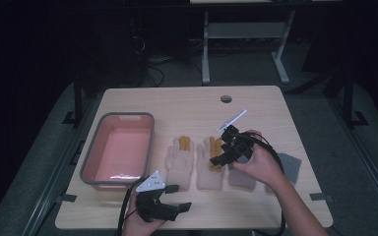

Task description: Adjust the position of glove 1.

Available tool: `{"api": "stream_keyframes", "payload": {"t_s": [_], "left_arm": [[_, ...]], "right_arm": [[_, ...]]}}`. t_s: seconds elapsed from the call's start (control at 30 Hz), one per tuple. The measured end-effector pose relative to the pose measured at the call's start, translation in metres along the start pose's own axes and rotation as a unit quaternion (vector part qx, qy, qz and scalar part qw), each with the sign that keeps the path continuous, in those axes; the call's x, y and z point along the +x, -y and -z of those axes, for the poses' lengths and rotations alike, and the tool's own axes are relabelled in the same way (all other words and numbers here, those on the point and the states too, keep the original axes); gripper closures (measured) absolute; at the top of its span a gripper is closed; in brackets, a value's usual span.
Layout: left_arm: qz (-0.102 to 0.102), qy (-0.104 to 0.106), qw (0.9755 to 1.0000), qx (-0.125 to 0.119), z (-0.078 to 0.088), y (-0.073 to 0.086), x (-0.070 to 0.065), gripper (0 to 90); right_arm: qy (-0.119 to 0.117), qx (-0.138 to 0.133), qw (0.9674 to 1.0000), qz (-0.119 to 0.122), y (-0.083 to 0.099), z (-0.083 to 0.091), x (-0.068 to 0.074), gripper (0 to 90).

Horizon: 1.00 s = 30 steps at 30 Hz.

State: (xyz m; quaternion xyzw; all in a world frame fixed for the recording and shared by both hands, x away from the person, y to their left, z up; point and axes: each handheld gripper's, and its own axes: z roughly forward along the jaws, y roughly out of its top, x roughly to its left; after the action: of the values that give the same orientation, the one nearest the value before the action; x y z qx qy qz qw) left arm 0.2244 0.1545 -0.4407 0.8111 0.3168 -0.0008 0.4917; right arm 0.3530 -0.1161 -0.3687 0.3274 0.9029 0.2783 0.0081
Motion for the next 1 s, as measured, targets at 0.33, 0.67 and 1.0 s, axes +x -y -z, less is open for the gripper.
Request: {"api": "stream_keyframes", "payload": {"t_s": [0.33, 0.67, 1.0], "left_arm": [[-0.001, 0.001, 1.0000, 0.002, -0.001, 0.000, 0.000, 23.6], [0.002, -0.001, 1.0000, 0.001, 0.000, 0.000, 0.002, 23.5], [0.004, 0.000, 1.0000, -0.002, 0.001, 0.000, 0.003, 23.5]], "right_arm": [[0.008, 0.042, 0.9991, -0.003, -0.006, -0.024, -0.006, 32.3], [0.018, 0.088, 0.9959, -0.008, -0.010, -0.050, -0.009, 37.4], [0.052, 0.146, 0.9880, -0.002, -0.009, -0.077, -0.007, 46.4]]}}
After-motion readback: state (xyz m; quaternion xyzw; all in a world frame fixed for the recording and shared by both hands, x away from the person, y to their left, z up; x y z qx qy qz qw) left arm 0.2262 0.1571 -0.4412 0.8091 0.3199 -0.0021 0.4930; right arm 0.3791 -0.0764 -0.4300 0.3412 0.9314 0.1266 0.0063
